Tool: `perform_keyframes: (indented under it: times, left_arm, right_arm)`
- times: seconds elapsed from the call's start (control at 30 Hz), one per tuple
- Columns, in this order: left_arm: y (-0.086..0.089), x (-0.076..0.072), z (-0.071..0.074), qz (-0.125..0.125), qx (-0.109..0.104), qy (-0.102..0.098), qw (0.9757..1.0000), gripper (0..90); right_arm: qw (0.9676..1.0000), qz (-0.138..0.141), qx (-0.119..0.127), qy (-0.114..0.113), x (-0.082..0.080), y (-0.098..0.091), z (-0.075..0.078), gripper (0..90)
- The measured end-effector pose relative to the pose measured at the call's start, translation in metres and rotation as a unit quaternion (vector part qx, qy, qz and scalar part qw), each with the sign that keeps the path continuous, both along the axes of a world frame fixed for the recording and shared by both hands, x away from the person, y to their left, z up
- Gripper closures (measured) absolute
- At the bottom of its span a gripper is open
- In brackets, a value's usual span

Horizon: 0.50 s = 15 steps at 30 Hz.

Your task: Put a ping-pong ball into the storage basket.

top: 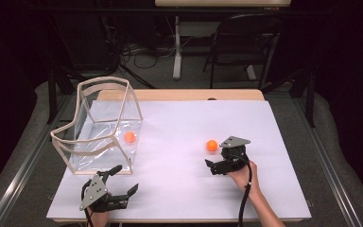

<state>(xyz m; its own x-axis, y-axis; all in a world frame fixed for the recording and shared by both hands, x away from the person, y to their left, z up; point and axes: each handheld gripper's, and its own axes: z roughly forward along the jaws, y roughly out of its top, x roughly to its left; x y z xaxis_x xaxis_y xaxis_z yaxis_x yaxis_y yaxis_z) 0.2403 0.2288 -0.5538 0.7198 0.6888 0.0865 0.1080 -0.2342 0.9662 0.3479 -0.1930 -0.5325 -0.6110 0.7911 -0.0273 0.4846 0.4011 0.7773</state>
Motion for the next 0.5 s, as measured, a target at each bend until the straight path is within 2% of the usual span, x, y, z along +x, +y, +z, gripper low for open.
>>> perform_keyframes:
  times: [0.5]
  left_arm:
    - [0.0, 0.0, 0.0, -0.002, -0.001, -0.002, 1.0, 15.5]
  right_arm:
    - [0.9999, -0.009, -0.001, 0.014, 0.03, 0.007, 0.0, 0.0]
